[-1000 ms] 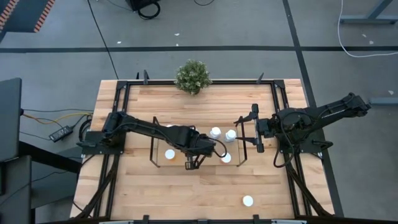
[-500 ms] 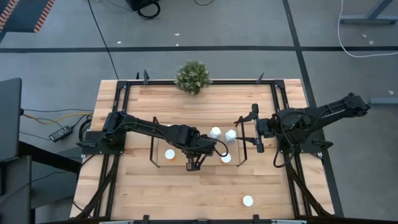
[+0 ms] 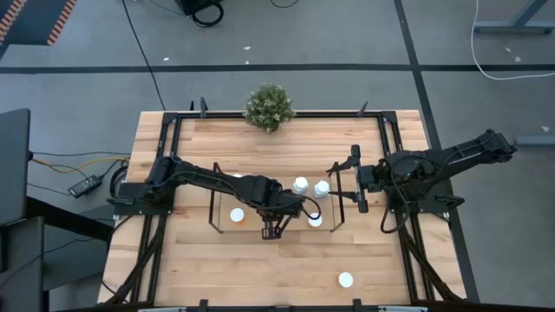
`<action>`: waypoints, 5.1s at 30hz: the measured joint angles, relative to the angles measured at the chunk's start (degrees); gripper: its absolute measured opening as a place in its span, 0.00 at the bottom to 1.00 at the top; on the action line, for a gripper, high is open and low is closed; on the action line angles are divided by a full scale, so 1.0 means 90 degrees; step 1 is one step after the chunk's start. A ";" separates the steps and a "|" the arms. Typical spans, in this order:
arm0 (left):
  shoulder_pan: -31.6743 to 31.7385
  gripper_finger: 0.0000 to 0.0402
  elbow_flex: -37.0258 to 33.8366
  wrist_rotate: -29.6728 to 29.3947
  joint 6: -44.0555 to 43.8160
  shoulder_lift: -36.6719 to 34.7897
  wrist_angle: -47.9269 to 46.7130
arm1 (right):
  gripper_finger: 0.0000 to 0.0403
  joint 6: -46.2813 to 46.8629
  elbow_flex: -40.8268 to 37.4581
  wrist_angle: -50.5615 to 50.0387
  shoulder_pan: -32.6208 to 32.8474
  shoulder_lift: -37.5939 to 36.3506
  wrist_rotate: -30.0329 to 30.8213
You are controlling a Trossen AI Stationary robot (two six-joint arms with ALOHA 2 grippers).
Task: Pick and place medicine bottles onto shelf by color
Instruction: Put the left orange pill bottle on the shelf, then put the orange pill bottle on the shelf
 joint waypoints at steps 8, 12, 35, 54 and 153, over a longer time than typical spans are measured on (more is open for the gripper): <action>-0.0059 0.01 -0.0036 -0.0003 -0.0225 -0.0147 -0.0355 | 0.71 0.0005 0.0000 0.0002 0.0000 0.0000 0.0000; -0.0066 0.02 -0.0024 -0.0003 -0.0262 -0.0101 -0.0392 | 0.71 0.0015 0.0000 0.0000 -0.0002 0.0000 0.0000; -0.0107 0.06 -0.0022 -0.0075 -0.0440 -0.0094 -0.0794 | 0.71 0.0015 0.0000 0.0002 -0.0002 0.0000 0.0000; -0.0187 0.33 0.0747 -0.0346 -0.0510 -0.0111 -0.1135 | 0.71 0.0012 0.0000 0.0002 -0.0002 0.0000 0.0000; -0.1069 0.37 -0.6914 -0.0851 0.3164 -0.5094 1.1250 | 0.83 0.6002 0.3317 -0.4182 0.4460 0.6249 0.0421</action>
